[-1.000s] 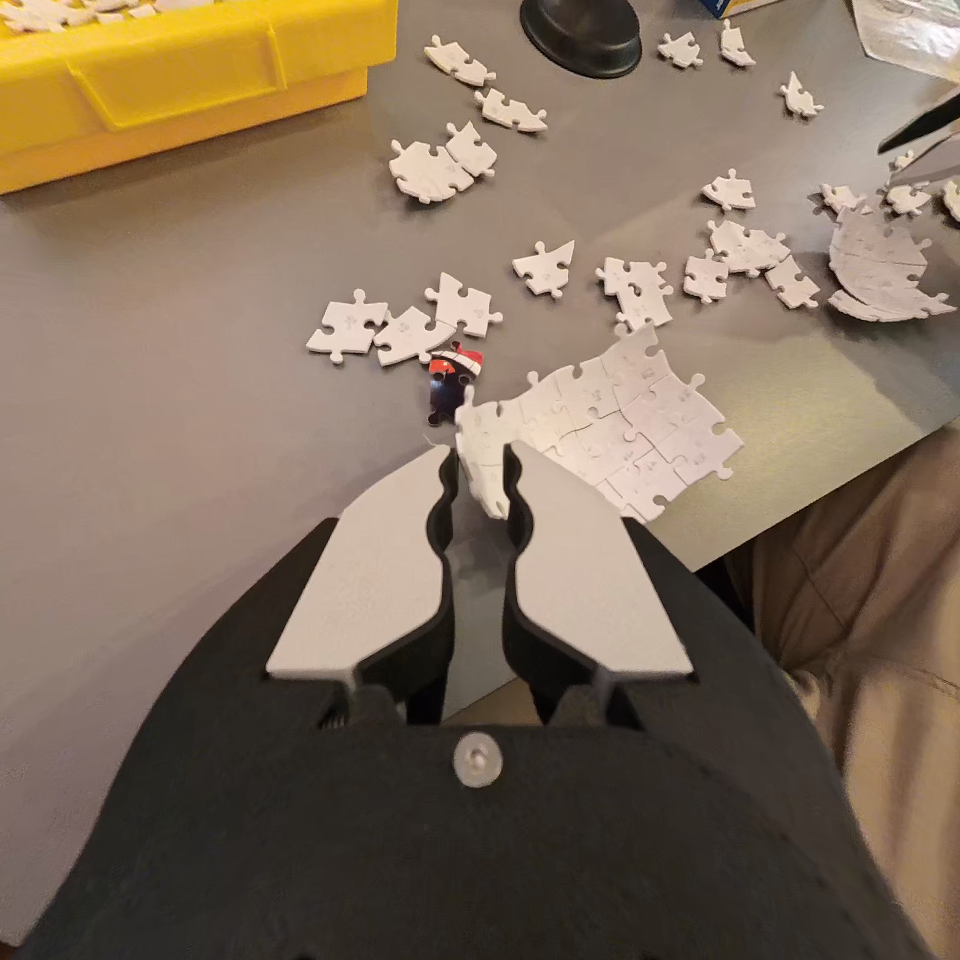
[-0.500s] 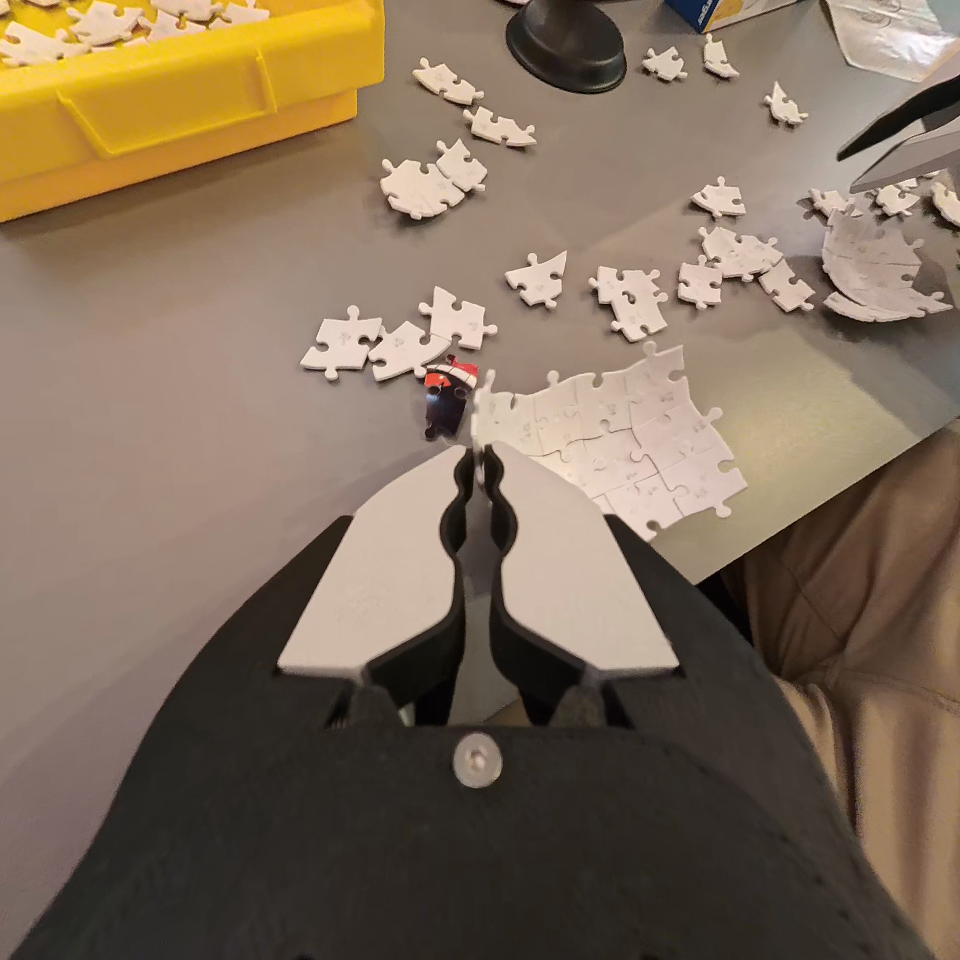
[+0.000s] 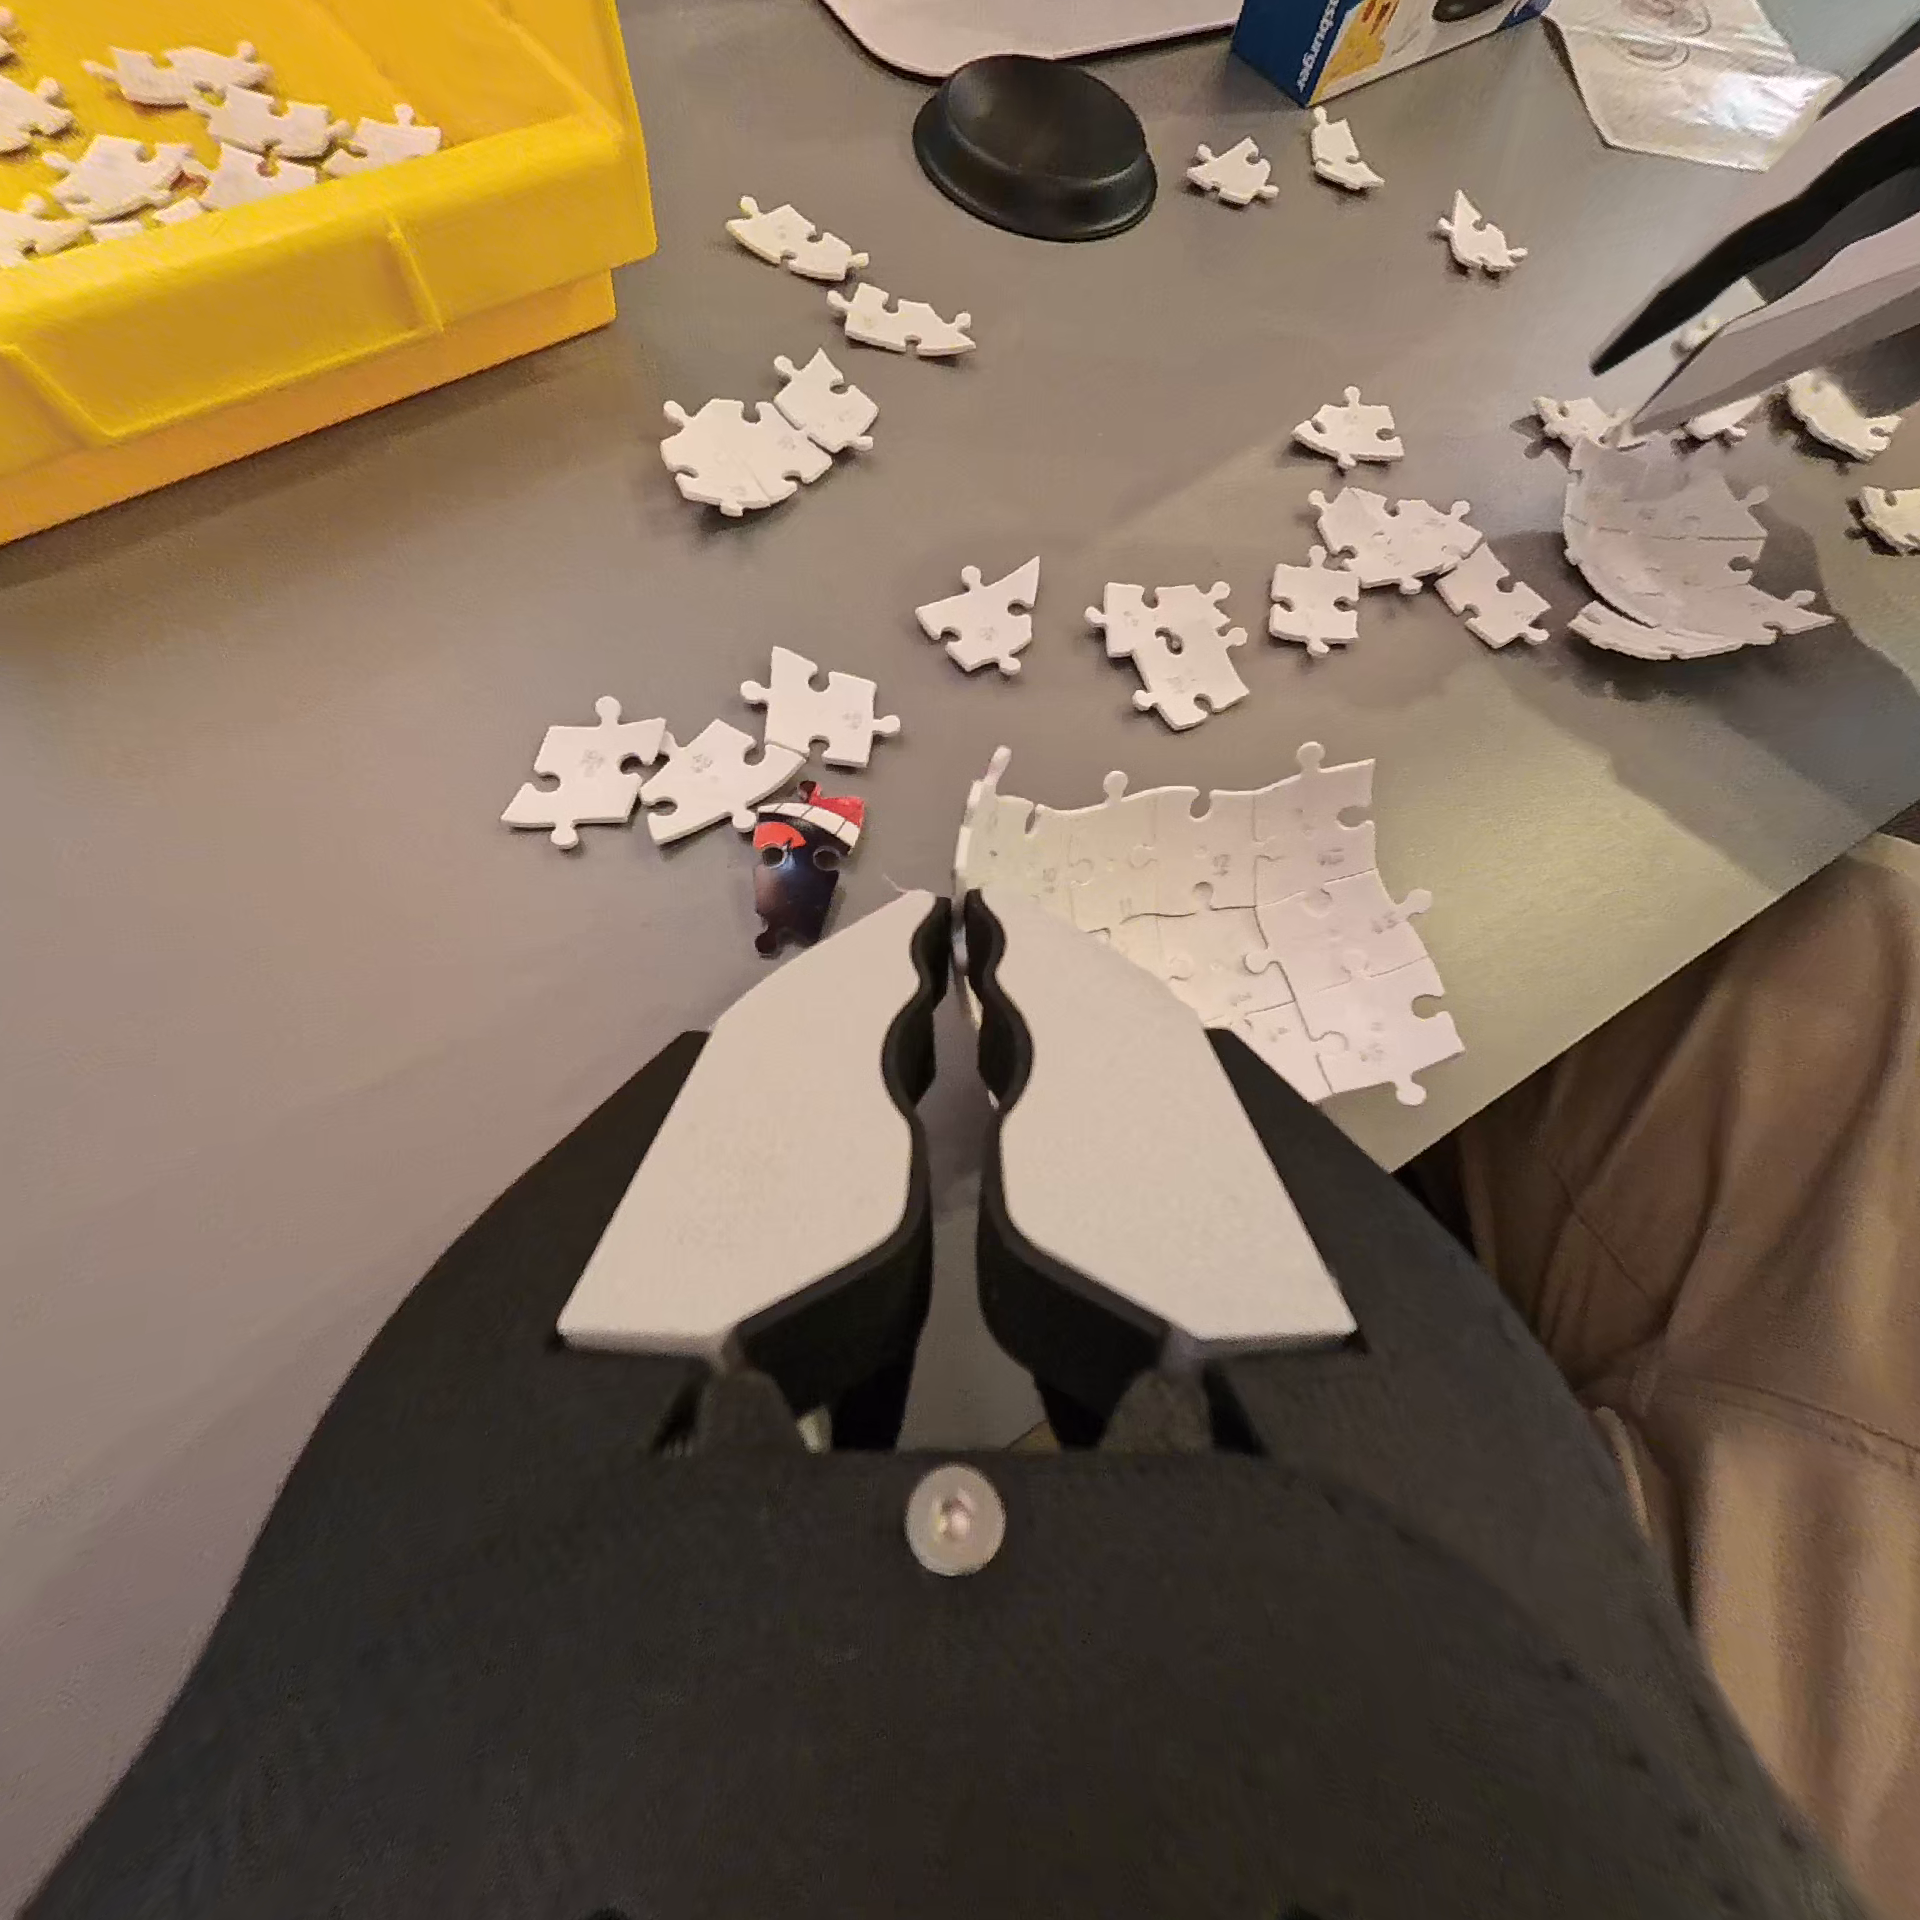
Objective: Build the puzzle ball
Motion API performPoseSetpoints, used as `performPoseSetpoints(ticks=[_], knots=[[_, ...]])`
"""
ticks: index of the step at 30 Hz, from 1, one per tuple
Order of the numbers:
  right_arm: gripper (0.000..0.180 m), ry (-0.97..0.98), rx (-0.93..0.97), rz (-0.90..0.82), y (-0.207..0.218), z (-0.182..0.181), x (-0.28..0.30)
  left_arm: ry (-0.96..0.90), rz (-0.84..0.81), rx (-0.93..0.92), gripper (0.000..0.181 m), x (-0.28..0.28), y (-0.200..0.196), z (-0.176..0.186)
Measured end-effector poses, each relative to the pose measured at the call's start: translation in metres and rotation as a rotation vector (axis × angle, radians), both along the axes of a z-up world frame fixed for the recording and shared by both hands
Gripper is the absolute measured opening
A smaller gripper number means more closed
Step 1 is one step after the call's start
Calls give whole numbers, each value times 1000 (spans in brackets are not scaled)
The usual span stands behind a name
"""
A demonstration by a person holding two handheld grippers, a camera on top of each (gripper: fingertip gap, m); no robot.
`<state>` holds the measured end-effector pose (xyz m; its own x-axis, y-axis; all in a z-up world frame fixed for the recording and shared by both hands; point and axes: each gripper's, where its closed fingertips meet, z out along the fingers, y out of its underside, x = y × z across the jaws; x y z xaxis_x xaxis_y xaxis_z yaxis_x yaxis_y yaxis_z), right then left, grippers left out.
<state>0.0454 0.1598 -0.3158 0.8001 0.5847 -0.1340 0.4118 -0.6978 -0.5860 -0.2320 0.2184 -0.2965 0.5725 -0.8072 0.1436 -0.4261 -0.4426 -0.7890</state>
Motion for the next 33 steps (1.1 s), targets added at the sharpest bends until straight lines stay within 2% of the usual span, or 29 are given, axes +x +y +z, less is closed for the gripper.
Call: performPoseSetpoints(ticks=[12,18,26,33], knots=[[16,98,-171,-8,-34,-6,17,-33,-12,-6,3,9,3,4],[17,179,-246,11,-49,-9,10,-26,-33,1,3,18,3,4],[13,250,-329,22,-55,-17,-4,-30,-42,-4,3,23,3,2],[3,299,-310,27,-51,-12,-12,-35,-45,-3,3,25,2,3]])
